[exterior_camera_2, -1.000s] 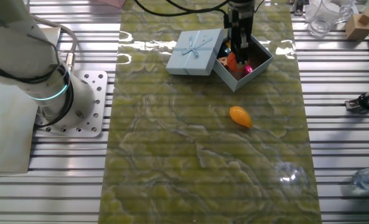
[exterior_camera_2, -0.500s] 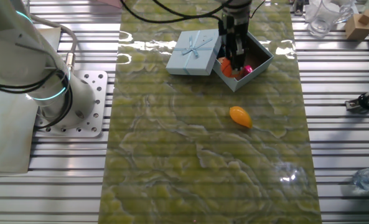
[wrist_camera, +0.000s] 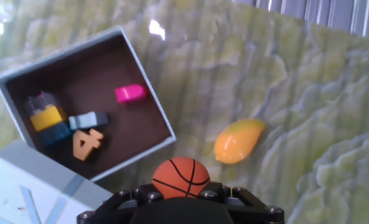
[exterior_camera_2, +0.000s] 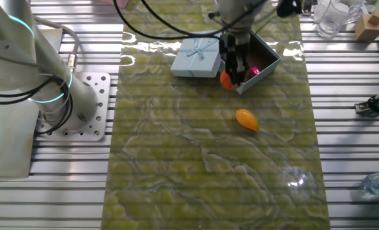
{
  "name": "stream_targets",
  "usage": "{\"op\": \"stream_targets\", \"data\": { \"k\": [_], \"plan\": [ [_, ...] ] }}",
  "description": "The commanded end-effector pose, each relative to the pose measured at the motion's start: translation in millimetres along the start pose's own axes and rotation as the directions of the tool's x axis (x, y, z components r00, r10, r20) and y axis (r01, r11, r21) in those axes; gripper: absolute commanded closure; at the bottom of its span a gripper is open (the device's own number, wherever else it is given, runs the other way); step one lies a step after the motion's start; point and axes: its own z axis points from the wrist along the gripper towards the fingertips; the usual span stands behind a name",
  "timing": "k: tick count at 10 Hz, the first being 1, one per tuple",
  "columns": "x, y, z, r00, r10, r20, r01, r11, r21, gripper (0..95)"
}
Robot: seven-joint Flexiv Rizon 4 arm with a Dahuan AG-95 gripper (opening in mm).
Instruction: Take everything out of the gift box
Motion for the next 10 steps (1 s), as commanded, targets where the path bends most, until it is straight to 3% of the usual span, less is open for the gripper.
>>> {"op": "stream_targets", "data": {
  "k": [1,4,7,10],
  "plan": [
    [0.5,-3.7,7.7,0.999,0.011,-0.031,-0.012,0.999,-0.03,95.0],
    [1.1,-1.0,23.5,0.998,0.031,-0.05,-0.035,0.995,-0.095,95.0],
    [1.5,-1.9,28.7,0.993,0.033,-0.114,-0.046,0.992,-0.114,95.0],
    [2.3,-7.1,38.5,0.993,0.031,-0.118,-0.045,0.992,-0.119,95.0]
  ]
}}
